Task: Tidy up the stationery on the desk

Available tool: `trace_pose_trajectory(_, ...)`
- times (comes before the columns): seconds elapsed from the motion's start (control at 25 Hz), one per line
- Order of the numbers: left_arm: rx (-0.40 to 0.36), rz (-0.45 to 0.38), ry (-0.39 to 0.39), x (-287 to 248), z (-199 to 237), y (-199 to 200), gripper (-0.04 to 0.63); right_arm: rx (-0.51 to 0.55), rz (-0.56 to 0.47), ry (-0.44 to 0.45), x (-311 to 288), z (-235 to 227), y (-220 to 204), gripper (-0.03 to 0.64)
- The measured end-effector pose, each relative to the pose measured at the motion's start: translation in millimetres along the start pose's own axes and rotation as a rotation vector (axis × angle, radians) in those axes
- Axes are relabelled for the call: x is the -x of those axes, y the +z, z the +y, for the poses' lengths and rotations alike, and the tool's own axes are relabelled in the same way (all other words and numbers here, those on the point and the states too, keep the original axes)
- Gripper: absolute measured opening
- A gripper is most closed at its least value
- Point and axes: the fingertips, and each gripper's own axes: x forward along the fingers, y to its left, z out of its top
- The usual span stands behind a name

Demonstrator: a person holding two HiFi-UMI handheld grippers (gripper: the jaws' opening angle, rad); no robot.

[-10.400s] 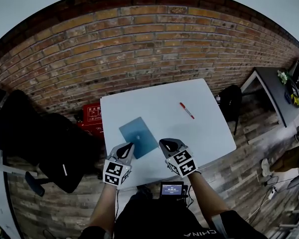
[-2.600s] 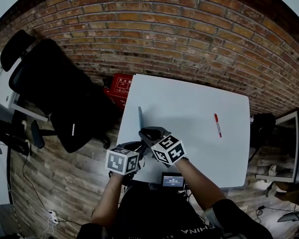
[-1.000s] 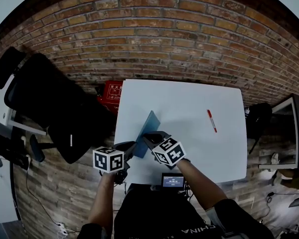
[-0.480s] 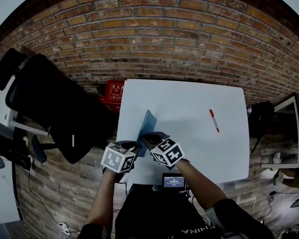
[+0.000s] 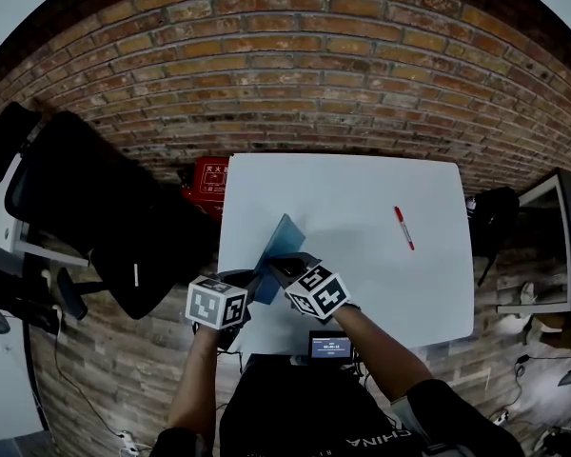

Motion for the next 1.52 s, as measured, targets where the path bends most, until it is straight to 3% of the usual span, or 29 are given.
trace_pose_trajectory(0.6,0.171,-0.221,-0.188,18.5,-20.7,32.9,0.052,-0.070,-0.022,-0.119,53.2,-35.4,-14.9,0.037)
trace_pose_trajectory(0.84,0.173,-0.264,-0.253,13.1,-43.1,44.2,0.052,-0.112,-0.040,-0.168,86.5,-52.8,-24.0,0.073)
trace_pose_trajectory(1.2,0.144,-0.306,-0.329,7.7,-81.1,59.3,0.052,-0.244,-0.027,-0.150,118.7,-70.5,-53.0,0.196)
trace_pose_trajectory(1.52,0.150,-0.360,-0.412,11.9,-106.3,74.3,0.052,-0.361,-0.079,-0.043,136.9,-79.9,-58.7,0.265)
